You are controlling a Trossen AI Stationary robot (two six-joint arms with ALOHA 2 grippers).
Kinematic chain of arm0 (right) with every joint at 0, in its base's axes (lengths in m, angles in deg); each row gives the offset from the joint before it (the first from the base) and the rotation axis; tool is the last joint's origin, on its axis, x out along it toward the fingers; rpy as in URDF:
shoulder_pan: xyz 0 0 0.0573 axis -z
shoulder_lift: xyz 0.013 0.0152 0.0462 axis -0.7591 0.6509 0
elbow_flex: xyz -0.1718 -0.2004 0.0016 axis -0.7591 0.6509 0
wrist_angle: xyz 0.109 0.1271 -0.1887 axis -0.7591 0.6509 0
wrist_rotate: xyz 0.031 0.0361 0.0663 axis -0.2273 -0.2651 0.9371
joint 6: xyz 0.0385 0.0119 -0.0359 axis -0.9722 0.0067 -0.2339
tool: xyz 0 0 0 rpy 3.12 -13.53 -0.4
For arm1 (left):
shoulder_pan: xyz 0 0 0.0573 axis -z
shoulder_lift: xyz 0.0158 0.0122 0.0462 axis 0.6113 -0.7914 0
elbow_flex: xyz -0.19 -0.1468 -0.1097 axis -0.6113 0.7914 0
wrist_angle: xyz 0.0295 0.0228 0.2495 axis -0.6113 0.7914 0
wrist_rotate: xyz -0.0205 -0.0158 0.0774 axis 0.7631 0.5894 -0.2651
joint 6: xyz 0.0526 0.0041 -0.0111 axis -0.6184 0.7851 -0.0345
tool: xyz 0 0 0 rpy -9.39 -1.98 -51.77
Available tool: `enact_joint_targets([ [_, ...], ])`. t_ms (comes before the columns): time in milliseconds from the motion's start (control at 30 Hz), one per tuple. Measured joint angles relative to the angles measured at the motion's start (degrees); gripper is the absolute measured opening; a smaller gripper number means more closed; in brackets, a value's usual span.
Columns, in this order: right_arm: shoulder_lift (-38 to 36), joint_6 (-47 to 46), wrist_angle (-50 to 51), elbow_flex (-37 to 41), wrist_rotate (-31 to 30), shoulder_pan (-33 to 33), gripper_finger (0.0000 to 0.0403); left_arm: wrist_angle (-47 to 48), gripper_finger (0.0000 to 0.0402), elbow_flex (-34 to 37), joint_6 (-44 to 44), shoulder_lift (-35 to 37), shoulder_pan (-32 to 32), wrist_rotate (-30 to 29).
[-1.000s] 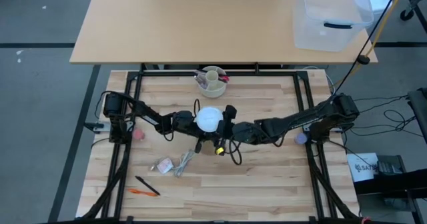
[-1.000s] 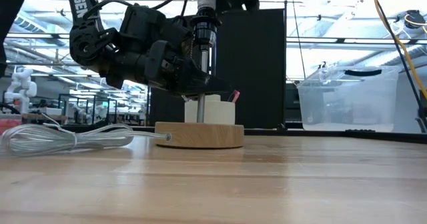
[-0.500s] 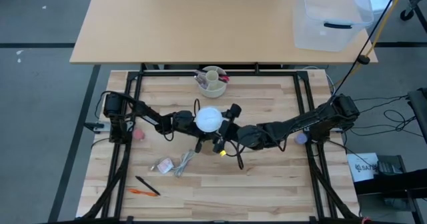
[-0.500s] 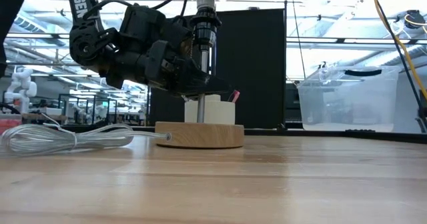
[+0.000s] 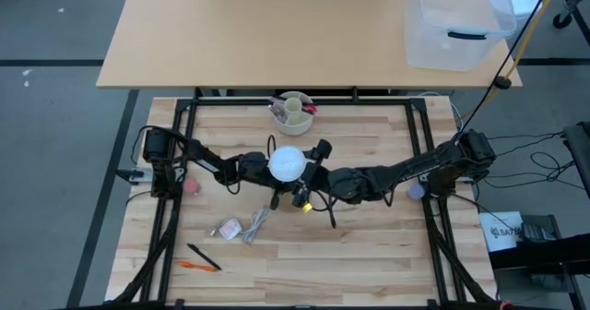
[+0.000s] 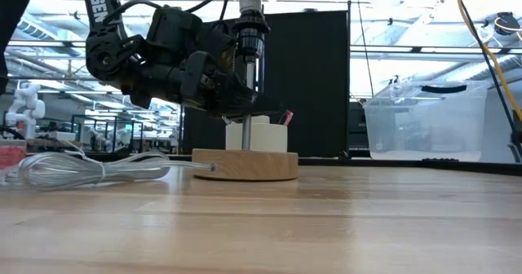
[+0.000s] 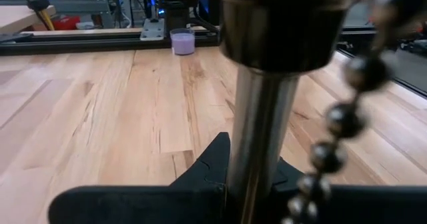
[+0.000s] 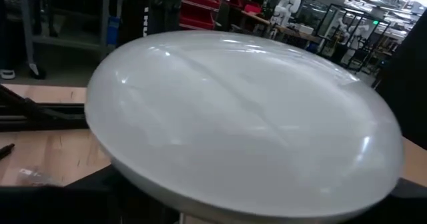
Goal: Screw lightbulb
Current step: Remove the lightbulb from the wooden lamp
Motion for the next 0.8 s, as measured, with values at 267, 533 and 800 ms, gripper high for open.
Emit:
enact_joint_targets([
  [267, 0.0, 0.8, 0.1, 0.0, 0.0, 0.7, 0.0284, 0.0, 0.0022, 0.0, 0.1, 0.0, 0.0, 0.0],
  [533, -0.3, 1.3, 0.5, 0.0, 0.2, 0.9, 0.0269, 0.1, 0.0022, 0.0, 0.0, 0.0, 0.0, 3.0],
  [800, -2.5, -2.0, 6.4, -0.1, 8.5, 2.0, 0.0267, 0.4, 0.0022, 0.0, -0.1, 0.0, 0.1, 11.5],
])
